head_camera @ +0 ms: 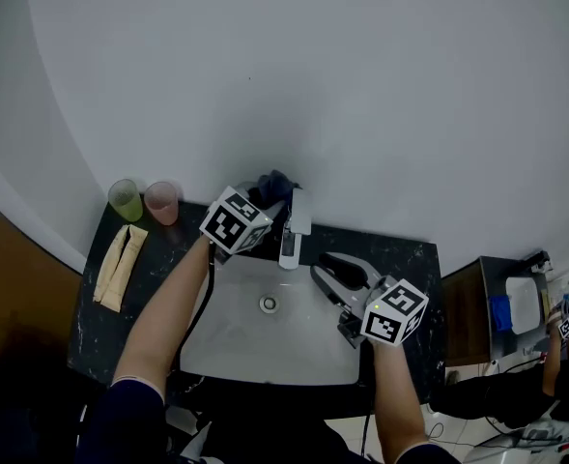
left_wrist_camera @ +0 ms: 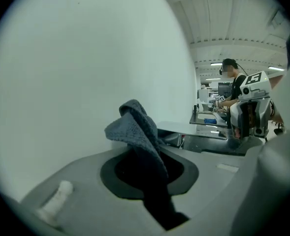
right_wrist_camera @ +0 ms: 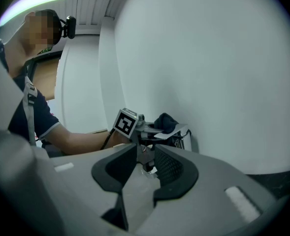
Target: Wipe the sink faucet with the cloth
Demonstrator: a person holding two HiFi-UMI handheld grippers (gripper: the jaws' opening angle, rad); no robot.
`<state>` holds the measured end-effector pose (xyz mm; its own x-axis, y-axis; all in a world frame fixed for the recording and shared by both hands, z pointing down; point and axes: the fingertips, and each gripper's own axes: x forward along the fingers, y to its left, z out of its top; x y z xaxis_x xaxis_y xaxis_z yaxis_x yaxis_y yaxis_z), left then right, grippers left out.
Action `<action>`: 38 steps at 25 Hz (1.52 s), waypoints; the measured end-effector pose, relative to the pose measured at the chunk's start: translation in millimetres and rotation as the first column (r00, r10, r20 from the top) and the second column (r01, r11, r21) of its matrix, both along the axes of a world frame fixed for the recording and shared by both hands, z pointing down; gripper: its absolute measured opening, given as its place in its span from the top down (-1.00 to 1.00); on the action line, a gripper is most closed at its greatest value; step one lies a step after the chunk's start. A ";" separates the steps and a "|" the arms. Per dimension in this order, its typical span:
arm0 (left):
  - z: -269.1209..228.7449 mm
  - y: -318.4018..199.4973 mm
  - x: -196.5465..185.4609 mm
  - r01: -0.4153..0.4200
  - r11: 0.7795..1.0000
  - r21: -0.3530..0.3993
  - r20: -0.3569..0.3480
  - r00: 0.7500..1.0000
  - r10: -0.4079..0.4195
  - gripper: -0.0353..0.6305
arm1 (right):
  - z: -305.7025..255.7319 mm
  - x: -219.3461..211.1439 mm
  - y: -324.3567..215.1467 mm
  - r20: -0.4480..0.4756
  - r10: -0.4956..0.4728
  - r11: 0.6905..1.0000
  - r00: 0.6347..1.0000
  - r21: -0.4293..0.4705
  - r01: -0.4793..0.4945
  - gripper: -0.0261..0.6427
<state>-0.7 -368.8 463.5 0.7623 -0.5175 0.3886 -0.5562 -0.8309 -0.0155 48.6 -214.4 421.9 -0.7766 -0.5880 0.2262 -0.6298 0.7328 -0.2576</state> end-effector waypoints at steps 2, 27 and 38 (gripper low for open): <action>-10.2 5.4 -0.5 -0.002 1.000 0.021 0.003 1.000 0.002 0.72 | -3.7 -0.5 2.3 0.003 -0.002 1.000 1.000 0.010 0.002 0.57; -61.3 24.8 36.3 -0.023 0.992 0.124 0.124 0.992 0.007 0.72 | -22.7 26.8 40.1 0.057 -0.001 0.998 0.998 0.060 -0.002 0.59; -59.0 27.4 40.9 0.001 0.993 0.115 0.138 0.990 -0.017 0.72 | -17.4 52.8 40.9 0.087 0.028 0.998 0.996 0.052 -0.032 0.61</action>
